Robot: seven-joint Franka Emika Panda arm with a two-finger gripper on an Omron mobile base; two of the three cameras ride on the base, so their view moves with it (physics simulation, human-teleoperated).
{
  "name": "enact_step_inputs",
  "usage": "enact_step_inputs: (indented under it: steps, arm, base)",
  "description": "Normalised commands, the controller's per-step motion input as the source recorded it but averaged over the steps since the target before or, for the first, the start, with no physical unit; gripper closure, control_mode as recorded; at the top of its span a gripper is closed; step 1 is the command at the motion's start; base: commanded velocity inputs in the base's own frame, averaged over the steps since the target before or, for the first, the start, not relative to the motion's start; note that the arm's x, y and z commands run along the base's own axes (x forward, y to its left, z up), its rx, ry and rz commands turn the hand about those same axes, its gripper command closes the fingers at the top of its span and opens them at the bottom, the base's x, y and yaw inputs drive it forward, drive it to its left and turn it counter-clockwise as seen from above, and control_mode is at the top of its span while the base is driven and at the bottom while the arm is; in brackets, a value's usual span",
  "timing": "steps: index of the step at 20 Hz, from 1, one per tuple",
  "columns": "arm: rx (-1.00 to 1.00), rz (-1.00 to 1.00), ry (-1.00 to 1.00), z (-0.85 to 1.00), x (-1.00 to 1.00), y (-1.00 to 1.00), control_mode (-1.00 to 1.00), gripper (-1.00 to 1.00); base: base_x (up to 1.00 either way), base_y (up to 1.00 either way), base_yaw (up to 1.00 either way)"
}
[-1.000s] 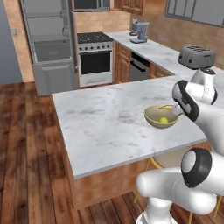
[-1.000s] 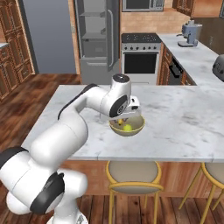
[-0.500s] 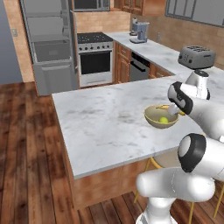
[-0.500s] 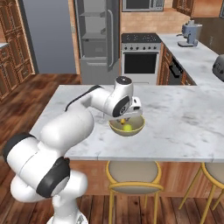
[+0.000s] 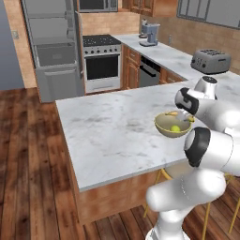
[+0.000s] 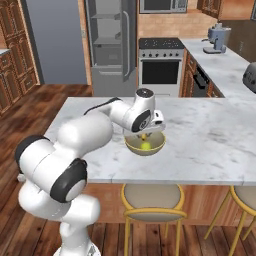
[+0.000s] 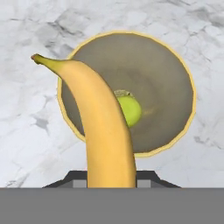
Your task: Retrieve the pear and banana from the fridge and place them into the bowl on the dining table.
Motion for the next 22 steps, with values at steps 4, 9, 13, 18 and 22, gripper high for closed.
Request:
enact_step_inputs:
  steps: [4, 9, 13, 18, 22]
  arm:
    - [0.00, 0.00, 0.00, -0.10, 0.31, -0.21, -1.00, 1.00]
    - [0.00, 0.00, 0.00, -0.15, 0.28, -0.12, -1.00, 1.00]
    - [0.00, 0.00, 0.00, -0.23, 0.14, 0.00, -1.00, 1.00]
    - [0.00, 0.00, 0.00, -0.25, 0.11, 0.00, -1.00, 1.00]
    - [0.00, 0.00, 0.01, -0.25, 0.12, 0.00, -1.00, 1.00]
  base:
    - [0.00, 0.00, 0.00]
    - [0.00, 0.00, 0.00]
    - [0.00, 0.00, 0.00]
    - [0.00, 0.00, 0.00]
    - [0.00, 0.00, 0.00]
